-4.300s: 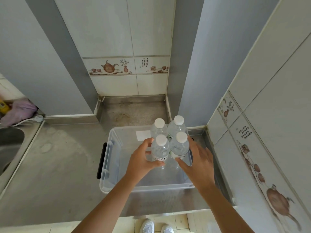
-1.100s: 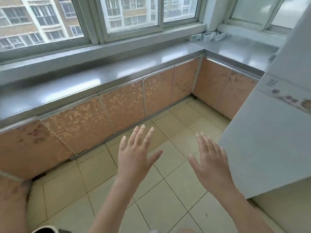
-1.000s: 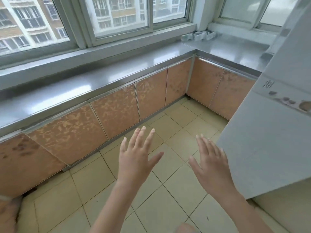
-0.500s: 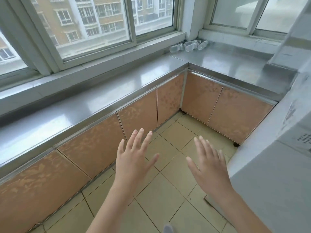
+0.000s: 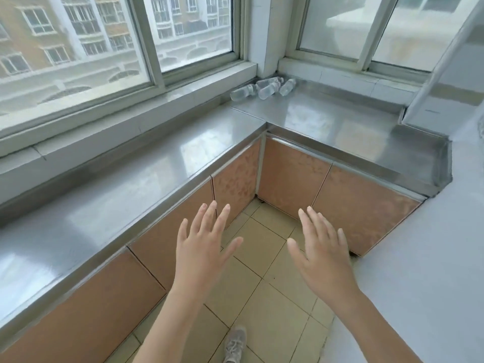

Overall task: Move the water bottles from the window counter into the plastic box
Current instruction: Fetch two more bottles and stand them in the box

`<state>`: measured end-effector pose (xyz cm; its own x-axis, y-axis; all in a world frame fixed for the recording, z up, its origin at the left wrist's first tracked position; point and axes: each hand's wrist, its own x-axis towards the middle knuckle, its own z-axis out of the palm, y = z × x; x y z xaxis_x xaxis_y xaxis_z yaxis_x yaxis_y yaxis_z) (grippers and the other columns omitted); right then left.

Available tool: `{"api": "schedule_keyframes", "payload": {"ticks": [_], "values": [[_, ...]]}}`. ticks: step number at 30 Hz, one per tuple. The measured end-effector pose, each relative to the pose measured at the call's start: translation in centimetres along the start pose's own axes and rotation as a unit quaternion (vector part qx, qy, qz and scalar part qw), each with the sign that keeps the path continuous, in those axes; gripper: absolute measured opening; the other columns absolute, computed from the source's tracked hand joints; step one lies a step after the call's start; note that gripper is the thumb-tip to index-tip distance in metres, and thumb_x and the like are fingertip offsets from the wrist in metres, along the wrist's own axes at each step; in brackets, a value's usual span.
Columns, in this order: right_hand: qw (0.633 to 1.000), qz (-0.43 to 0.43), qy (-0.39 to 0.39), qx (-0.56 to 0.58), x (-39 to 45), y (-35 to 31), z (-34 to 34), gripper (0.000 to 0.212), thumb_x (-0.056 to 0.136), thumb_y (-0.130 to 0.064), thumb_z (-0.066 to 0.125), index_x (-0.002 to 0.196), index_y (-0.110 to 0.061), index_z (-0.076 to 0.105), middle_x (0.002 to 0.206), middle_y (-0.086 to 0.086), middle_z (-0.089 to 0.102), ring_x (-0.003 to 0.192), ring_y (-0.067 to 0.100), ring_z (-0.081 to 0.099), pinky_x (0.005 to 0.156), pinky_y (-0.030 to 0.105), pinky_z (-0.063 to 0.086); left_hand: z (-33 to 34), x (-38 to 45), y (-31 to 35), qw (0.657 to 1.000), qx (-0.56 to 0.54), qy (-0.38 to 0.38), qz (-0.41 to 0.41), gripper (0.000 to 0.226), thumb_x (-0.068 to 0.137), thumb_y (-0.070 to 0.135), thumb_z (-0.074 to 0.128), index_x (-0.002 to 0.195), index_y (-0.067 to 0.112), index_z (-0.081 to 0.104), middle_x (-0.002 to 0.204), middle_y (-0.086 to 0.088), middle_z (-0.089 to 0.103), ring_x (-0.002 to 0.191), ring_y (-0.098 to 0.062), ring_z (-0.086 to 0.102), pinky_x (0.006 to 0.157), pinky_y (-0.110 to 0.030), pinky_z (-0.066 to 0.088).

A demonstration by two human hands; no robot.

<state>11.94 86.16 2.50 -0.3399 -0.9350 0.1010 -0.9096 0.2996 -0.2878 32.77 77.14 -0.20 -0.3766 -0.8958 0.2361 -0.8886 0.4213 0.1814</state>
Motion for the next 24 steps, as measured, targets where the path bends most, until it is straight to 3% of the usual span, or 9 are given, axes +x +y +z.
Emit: {"api": "schedule_keyframes", "payload": {"ticks": [3,7,11,15,20,24], "values": [[1.0,0.019,0.0,0.0,6.4,-0.5,-0.4,0.071,0.086,-0.055,0.012,0.151,-0.027,0.012,0.16,-0.007,0.01,0.146,0.013,0.005,0.118,0.046,0.005,0.9,6.9,-0.7,1.0,-0.01,-0.016,0.015,0.07,0.09,0.069,0.028,0.152,0.035,0.026,0.16,0.004,0.027,0.149,-0.017,0.02,0.118,-0.046,0.019],[0.999,0.036,0.006,0.011,13.2,-0.2,-0.3,0.066,0.091,-0.052,0.02,0.151,-0.028,0.01,0.16,-0.008,0.008,0.146,0.011,0.002,0.118,0.045,0.002,2.5,15.2,-0.3,0.998,-0.03,-0.029,0.051,0.069,0.094,0.069,0.027,0.154,0.039,0.012,0.164,0.007,0.012,0.152,-0.014,0.005,0.12,-0.042,0.008],[0.997,0.062,-0.007,0.032,19.9,1.0,0.8,0.062,0.097,-0.049,0.027,0.152,-0.029,0.008,0.16,-0.009,0.006,0.146,0.011,-0.001,0.119,0.045,0.001,4.6,22.1,0.5,0.997,-0.026,-0.029,0.062,0.071,0.09,0.07,0.026,0.153,0.037,0.022,0.162,0.006,0.022,0.15,-0.016,0.017,0.119,-0.043,0.014],[0.998,0.051,-0.022,0.015,27.6,3.6,2.2,0.066,0.091,-0.056,0.014,0.151,-0.03,0.003,0.16,-0.008,0.002,0.146,0.011,-0.004,0.118,0.044,0.0,8.5,29.0,1.4,0.997,-0.032,-0.043,0.052,0.072,0.089,0.071,0.023,0.153,0.039,0.02,0.162,0.007,0.021,0.15,-0.015,0.015,0.119,-0.043,0.011],[0.998,0.036,-0.047,0.016,38.5,7.2,2.7,0.064,0.096,-0.052,0.024,0.152,-0.029,0.002,0.161,-0.006,0.0,0.147,0.013,-0.005,0.119,0.045,0.0,11.9,38.7,3.8,0.998,0.008,-0.054,0.038,0.072,0.087,0.071,0.022,0.15,0.037,0.032,0.157,0.005,0.034,0.147,-0.018,0.028,0.115,-0.046,0.023],[0.999,0.005,-0.048,0.007,46.8,9.3,2.4,0.069,0.089,-0.059,0.01,0.151,-0.029,0.002,0.161,-0.004,0.002,0.147,0.014,-0.003,0.119,0.046,0.002,12.9,46.0,4.9,0.999,0.001,-0.043,0.012,0.072,0.088,0.071,0.023,0.152,0.039,0.023,0.162,0.008,0.021,0.15,-0.014,0.013,0.119,-0.044,0.012]]}}
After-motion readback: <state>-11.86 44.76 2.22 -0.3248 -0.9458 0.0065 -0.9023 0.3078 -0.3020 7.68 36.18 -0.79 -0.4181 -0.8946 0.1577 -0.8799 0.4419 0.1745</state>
